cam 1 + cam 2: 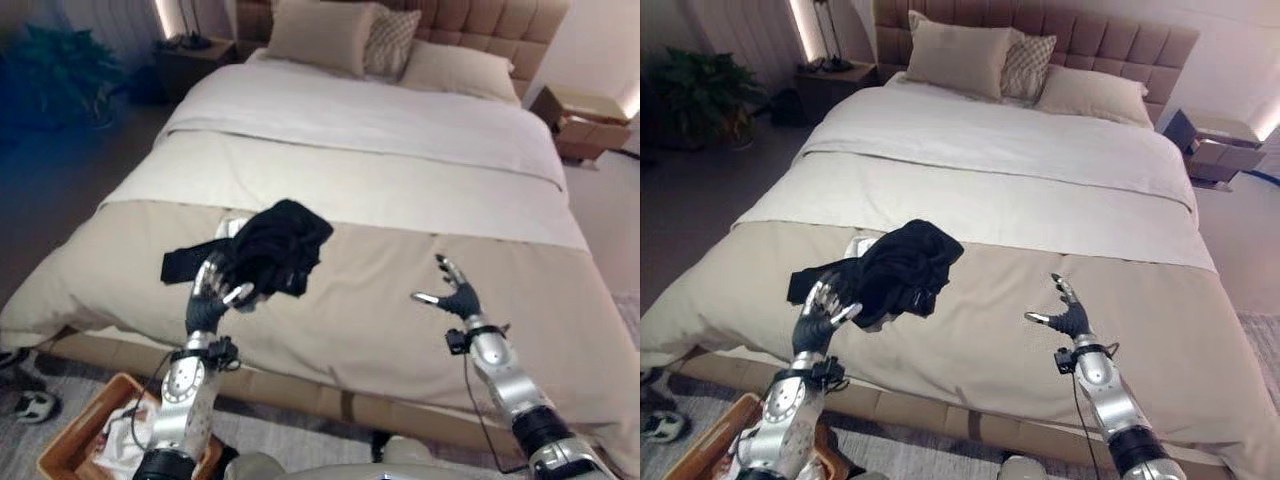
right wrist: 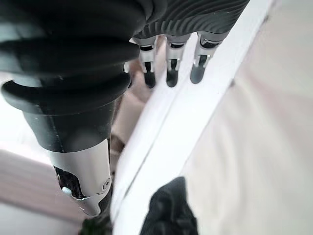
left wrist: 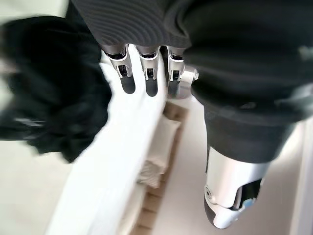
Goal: Pick up clothes into the bucket
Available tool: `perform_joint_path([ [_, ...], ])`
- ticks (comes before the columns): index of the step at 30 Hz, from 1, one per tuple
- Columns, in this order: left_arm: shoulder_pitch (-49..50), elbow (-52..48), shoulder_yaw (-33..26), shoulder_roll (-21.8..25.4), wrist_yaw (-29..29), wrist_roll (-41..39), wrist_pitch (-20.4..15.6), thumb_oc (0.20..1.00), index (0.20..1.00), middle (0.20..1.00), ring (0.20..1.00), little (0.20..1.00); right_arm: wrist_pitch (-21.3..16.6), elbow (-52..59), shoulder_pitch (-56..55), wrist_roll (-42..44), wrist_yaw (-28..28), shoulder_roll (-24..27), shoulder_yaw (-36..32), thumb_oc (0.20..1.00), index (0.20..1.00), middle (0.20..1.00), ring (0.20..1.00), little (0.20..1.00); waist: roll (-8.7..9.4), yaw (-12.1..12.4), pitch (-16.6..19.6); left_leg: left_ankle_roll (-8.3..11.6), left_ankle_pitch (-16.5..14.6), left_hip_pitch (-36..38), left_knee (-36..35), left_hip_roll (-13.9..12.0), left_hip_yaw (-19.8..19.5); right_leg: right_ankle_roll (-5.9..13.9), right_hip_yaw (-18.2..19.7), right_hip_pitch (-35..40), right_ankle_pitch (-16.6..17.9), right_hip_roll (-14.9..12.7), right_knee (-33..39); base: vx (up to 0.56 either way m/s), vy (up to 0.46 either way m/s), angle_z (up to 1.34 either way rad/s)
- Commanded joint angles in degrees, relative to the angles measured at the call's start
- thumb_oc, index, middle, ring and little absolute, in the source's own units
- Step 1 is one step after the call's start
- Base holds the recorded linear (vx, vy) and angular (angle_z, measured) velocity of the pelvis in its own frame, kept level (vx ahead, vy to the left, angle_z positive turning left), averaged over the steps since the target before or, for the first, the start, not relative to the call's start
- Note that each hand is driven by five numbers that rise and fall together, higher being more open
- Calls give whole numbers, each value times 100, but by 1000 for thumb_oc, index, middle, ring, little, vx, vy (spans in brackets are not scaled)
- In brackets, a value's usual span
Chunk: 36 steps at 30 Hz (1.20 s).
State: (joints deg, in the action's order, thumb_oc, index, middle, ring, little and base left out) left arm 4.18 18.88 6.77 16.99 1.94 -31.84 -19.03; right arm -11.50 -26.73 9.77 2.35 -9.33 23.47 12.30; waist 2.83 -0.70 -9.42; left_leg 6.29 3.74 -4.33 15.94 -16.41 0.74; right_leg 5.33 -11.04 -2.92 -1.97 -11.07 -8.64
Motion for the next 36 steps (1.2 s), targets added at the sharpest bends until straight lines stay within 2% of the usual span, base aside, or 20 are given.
perform_joint_path([
  [1, 73, -406, 107, 243, -92, 362, -183, 1000, 1000, 1000, 1000, 1000, -165, 94, 990, -224, -235, 62, 96, 1000, 1000, 1000, 1000, 1000, -9, 180, -158, 48, 96, -410, -725, 557, -567, 303, -45, 143, 171, -31, 108, 111, 67, -5],
  [2, 69, -401, 108, 240, -90, 366, -187, 1000, 1000, 1000, 1000, 1000, -169, 86, 997, -225, -239, 61, 99, 1000, 1000, 1000, 1000, 1000, -5, 180, -158, 47, 92, -406, -728, 563, -564, 306, -42, 140, 159, -39, 98, 56, 95, -7],
  [4, 189, -403, 155, 227, -82, 413, -208, 1000, 1000, 1000, 1000, 1000, -153, -62, 1194, -537, -345, 104, 212, 1000, 1000, 1000, 1000, 1000, -127, 299, -240, 116, 222, -710, -844, 717, -768, 415, 85, 112, 93, -89, 12, 76, 125, -34],
  [6, 352, -410, 104, 237, -192, 235, -176, 1000, 1000, 1000, 1000, 1000, -33, -87, 1341, -855, -339, 138, 252, 1000, 1000, 1000, 1000, 1000, -201, 311, -301, 31, 27, -685, -749, 701, -555, 490, 124, 20, 41, -244, -185, 47, 168, -84],
  [10, 240, -652, 276, 600, -120, 360, -408, 1000, 1000, 1000, 1000, 1000, 19, -547, 2256, -1070, -632, 203, 502, 1000, 1000, 1000, 1000, 1000, -262, 455, -830, -112, -52, -1282, -475, 900, -364, 577, 239, -748, 174, -649, -579, -190, 181, -38],
  [12, 71, -805, 384, 851, -22, 376, -522, 1000, 1000, 1000, 1000, 1000, 79, -920, 2980, -1161, -801, 349, 729, 1000, 1000, 1000, 1000, 1000, -295, 565, -1098, -132, -59, -1681, -278, 945, -255, 598, 312, -1206, 287, -735, -710, -238, 136, -23],
  [14, 43, -822, 422, 881, -1, 254, -546, 1000, 1000, 1000, 1000, 1000, 126, -1191, 3317, -1193, -871, 418, 833, 1000, 1000, 1000, 1000, 1000, -296, 611, -1172, -149, -63, -1849, -207, 973, -236, 595, 328, -1381, 331, -763, -741, -78, 79, -17],
  [16, 60, -1080, 454, 882, 79, -27, -549, 1000, 1000, 1000, 1000, 1000, 243, -1719, 4057, -1225, -1026, 694, 1011, 1000, 1000, 1000, 1000, 1000, -255, 717, -1402, -170, -74, -2244, -44, 1002, -254, 603, 268, -1680, 371, -833, -821, -46, 55, -2],
  [20, -72, -1443, 485, 947, 223, -56, -625, 1000, 1000, 1000, 1000, 1000, 311, -2266, 4973, -1331, -1187, 1092, 1397, 1000, 1000, 1000, 1000, 1000, -178, 876, -1721, -177, -174, -2951, 375, 1088, -346, 609, 225, -2264, 326, -910, -1184, -35, 21, 13],
  [26, -342, -1773, 419, 1113, 501, 162, -748, 1000, 1000, 1000, 1000, 1000, 319, -3018, 6010, -1264, -1277, 1617, 1930, 1000, 1000, 1000, 1000, 1000, -89, 1190, -2017, -189, -244, -3978, 915, 1289, -489, 630, 30, -3007, 195, -1086, -1731, 8, -8, 17],
  [31, -503, -1708, 321, 1153, 599, 191, -791, 1000, 1000, 1000, 1000, 1000, 314, -3188, 6331, -1174, -1300, 1657, 2130, 1000, 1000, 1000, 1000, 1000, -19, 1382, -2037, -178, -207, -4352, 928, 1397, -625, 605, -114, -3255, 67, -1133, -1832, 54, -54, 30],
  [32, -520, -1639, 287, 1149, 617, 165, -806, 1000, 1000, 1000, 1000, 1000, 306, -3200, 6348, -1164, -1312, 1633, 2158, 1000, 1000, 1000, 1000, 1000, 27, 1439, -2033, -127, -400, -4377, 997, 1419, -680, 645, -137, -3251, -130, -1164, -1922, 137, -93, 31],
  [34, -635, -1605, 267, 1208, 676, 134, -858, 1000, 1000, 1000, 1000, 1000, 327, -3342, 6596, -1188, -1367, 1627, 2308, 1000, 1000, 1000, 1000, 1000, 107, 1607, -2035, -125, -427, -4652, 1086, 1500, -813, 648, -236, -3406, -197, -1201, -2046, 98, -99, 30],
  [36, -680, -1601, 247, 1224, 709, 141, -874, 1000, 1000, 1000, 1000, 1000, 328, -3370, 6705, -1241, -1375, 1610, 2376, 1000, 1000, 1000, 1000, 1000, 143, 1669, -2036, -123, -444, -4778, 1148, 1524, -867, 642, -288, -3501, -238, -1211, -2116, 42, -63, 23],
])
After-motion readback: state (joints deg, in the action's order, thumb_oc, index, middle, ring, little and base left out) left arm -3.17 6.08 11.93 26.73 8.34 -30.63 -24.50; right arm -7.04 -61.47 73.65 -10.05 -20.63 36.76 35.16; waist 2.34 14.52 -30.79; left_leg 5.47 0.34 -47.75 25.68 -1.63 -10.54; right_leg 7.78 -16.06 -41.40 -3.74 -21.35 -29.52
